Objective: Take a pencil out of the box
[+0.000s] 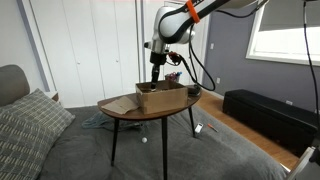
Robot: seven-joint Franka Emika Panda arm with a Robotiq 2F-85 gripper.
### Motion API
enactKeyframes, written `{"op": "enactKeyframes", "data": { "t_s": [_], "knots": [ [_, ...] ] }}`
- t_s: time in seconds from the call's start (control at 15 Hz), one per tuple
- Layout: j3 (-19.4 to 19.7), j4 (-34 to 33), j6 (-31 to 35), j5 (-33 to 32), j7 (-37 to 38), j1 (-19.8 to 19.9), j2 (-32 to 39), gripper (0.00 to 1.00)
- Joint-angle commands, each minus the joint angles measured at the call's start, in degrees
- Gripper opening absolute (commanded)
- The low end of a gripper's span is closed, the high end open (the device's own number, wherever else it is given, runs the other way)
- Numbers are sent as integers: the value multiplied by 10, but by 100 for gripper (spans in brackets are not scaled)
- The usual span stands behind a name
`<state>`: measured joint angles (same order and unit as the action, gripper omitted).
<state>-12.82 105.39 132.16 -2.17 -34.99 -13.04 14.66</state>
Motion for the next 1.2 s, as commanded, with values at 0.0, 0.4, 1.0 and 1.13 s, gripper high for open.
{"op": "enactKeyframes", "data": {
  "t_s": [0.0,0.4,1.0,1.13],
  "knots": [
    [-13,-23,15,4,-17,11,27,44],
    [-15,-30,40,6,-17,17,50,46],
    [-17,-39,61,6,-16,26,71,47],
    [-20,-41,62,8,-17,29,75,44]
  ]
}}
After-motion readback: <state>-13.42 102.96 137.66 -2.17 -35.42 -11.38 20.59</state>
